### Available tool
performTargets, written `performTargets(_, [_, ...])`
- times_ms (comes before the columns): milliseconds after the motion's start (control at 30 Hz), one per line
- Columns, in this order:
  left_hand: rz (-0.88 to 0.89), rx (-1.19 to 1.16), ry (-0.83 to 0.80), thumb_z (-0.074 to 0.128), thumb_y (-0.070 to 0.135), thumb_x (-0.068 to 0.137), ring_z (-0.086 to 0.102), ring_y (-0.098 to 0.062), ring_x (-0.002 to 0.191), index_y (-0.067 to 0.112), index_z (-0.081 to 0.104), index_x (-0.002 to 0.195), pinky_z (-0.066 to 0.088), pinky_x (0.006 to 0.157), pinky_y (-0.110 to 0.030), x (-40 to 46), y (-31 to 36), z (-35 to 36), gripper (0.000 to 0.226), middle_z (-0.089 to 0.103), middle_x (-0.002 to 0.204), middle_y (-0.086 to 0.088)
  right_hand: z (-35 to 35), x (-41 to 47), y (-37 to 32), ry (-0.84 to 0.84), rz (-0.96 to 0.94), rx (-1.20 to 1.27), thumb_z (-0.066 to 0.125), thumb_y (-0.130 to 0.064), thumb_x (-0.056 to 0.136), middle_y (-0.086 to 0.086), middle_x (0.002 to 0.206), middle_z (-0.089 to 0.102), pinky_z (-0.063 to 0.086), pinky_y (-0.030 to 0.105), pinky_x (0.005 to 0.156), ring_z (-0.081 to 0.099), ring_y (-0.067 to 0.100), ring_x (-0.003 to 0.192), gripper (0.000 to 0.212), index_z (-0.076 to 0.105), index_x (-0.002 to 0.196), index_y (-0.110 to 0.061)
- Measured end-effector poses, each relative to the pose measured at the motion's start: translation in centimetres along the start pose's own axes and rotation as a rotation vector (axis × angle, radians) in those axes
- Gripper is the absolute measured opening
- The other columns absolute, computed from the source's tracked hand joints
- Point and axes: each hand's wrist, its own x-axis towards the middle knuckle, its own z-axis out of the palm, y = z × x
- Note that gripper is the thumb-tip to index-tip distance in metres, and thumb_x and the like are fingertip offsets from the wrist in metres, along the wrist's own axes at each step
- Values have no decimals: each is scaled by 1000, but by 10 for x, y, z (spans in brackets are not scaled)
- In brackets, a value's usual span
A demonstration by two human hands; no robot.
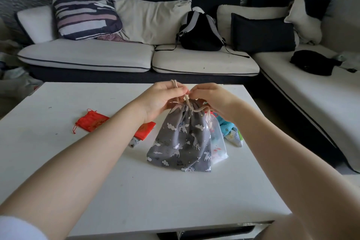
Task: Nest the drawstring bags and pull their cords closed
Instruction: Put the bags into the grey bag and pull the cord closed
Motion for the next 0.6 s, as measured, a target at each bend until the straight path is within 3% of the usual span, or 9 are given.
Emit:
performTargets(100, [66,246,155,58,12,89,57,-12,77,13,66,85,50,70,-19,3,1,3,9,63,80,0,2,2,6,-48,-18,171,56,-9,86,7,68,62,34,29,57,54,18,59,13,62,74,-10])
performTargets(200, [239,623,255,63,13,85,54,-5,70,14,65,92,44,68,-16,4,2,4,7,56,74,14,2,-2,6,-99,-24,357,50,-2,89,5,69,59,42,20,59,54,13,61,16,58,76,-6])
performTargets(267, [343,810,313,62,13,85,53,6,65,5,66,91,38,63,-5,3,2,5,10,52,71,24,1,-6,7,-146,-58,360,48,-1,90,2,66,58,42,18,55,53,10,56,16,56,78,-5])
performTargets(400, [360,772,420,63,18,85,52,14,57,12,72,83,34,54,-1,2,4,12,11,56,62,22,2,-8,6,-186,-87,220,56,-5,85,12,78,58,37,23,61,47,20,66,10,65,80,-8])
performTargets(467, [314,650,422,63,18,84,55,11,63,15,74,85,37,60,-2,0,5,15,11,63,70,18,0,-5,5,-108,-93,113,56,-6,84,11,84,60,33,28,63,43,23,73,16,70,81,-15])
performTargets(600, [245,391,343,64,12,83,60,11,71,24,72,93,43,70,-2,-5,11,16,17,67,79,16,2,-6,7,-25,-114,64,49,-6,93,-3,74,63,32,24,58,50,11,64,27,67,88,-26])
